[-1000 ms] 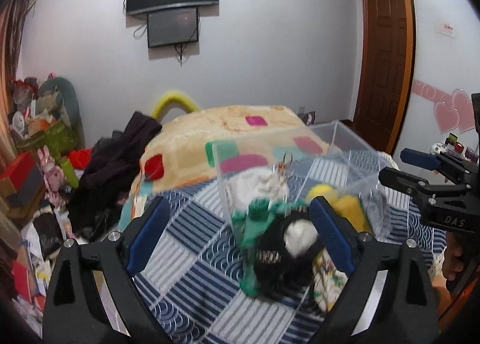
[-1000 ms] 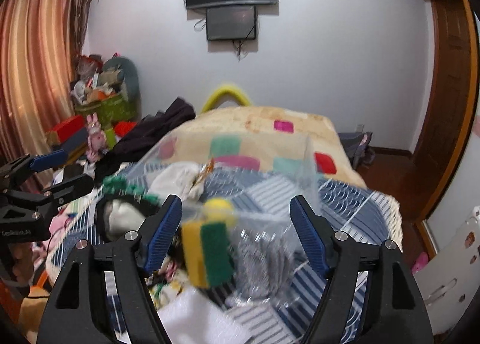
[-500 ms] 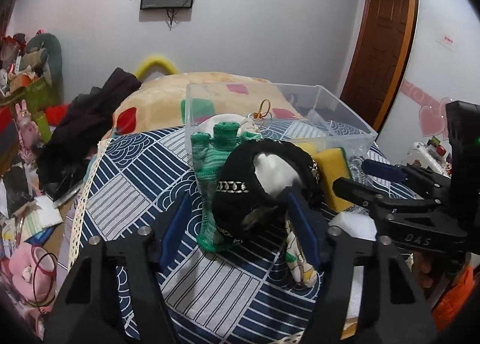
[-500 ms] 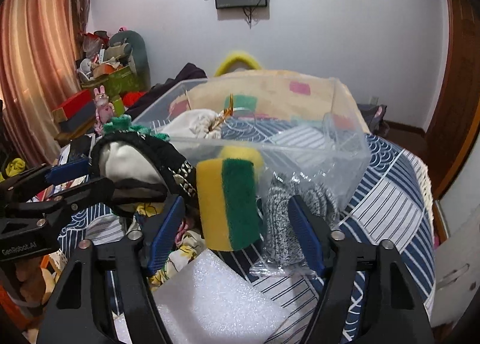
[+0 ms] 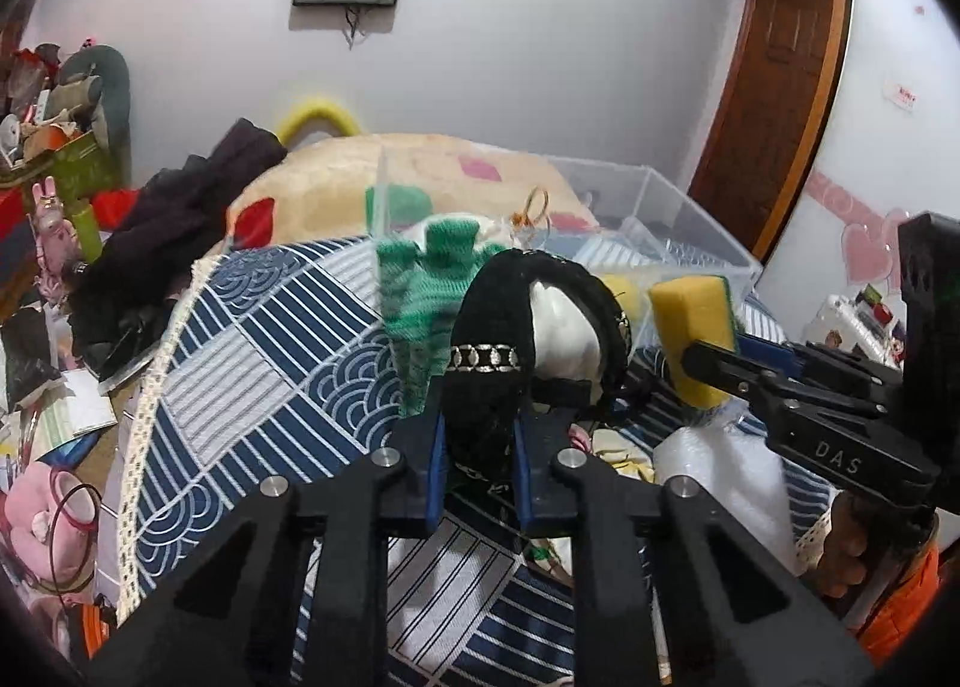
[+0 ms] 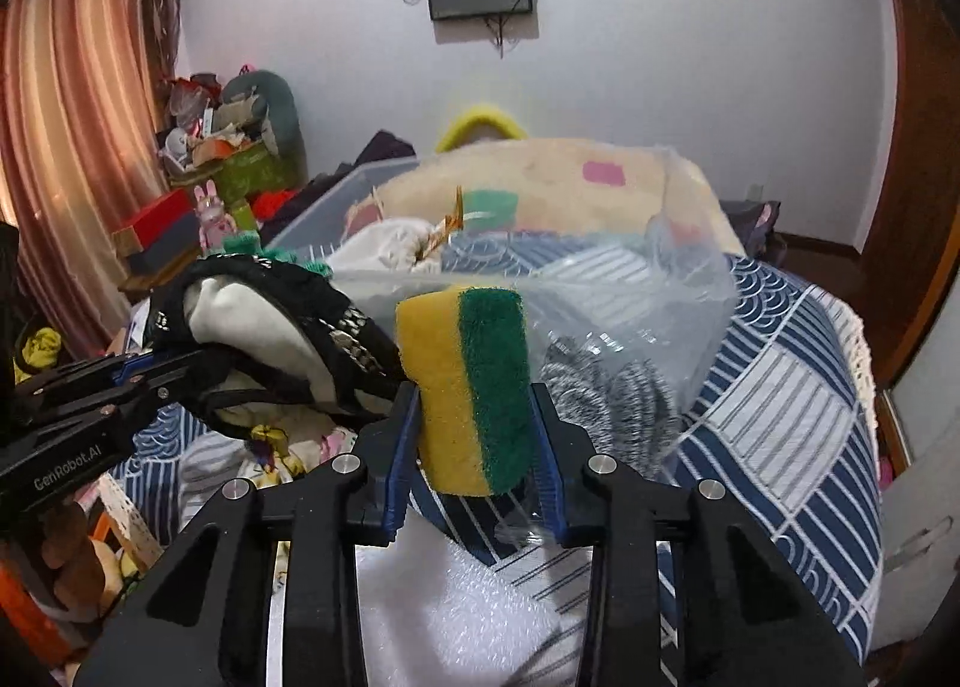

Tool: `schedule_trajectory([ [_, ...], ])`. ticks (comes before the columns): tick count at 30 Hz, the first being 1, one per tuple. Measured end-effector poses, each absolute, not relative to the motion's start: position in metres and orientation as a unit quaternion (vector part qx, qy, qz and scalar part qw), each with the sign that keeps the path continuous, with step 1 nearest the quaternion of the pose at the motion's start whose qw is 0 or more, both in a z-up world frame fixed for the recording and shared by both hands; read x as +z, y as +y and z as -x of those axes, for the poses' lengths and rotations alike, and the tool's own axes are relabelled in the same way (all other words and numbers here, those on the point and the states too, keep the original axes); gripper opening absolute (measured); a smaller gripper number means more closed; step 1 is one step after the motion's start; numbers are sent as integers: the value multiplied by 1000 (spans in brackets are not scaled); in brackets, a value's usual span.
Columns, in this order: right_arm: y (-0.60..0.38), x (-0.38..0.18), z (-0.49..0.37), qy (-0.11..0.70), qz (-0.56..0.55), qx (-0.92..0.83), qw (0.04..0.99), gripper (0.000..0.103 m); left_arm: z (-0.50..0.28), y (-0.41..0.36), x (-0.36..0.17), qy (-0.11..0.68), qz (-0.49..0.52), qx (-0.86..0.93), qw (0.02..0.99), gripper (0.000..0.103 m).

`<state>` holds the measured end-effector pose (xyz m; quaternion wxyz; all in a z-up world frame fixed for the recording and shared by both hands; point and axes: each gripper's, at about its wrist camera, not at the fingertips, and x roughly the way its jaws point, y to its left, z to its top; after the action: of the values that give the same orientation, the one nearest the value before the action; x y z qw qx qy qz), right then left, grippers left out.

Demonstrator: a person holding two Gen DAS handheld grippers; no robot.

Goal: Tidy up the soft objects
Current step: 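Carry the sponge and cap over the clear box and open both tools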

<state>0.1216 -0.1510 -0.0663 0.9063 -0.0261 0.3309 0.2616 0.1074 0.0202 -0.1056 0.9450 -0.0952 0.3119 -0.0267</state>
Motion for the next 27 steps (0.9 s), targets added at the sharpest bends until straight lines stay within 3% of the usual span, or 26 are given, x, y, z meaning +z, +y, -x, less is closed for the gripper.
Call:
schedule_trajectory([
  [27,-179,7,-116,223,12,212,951,32,-93,38,-1,179,92,1,980,17],
])
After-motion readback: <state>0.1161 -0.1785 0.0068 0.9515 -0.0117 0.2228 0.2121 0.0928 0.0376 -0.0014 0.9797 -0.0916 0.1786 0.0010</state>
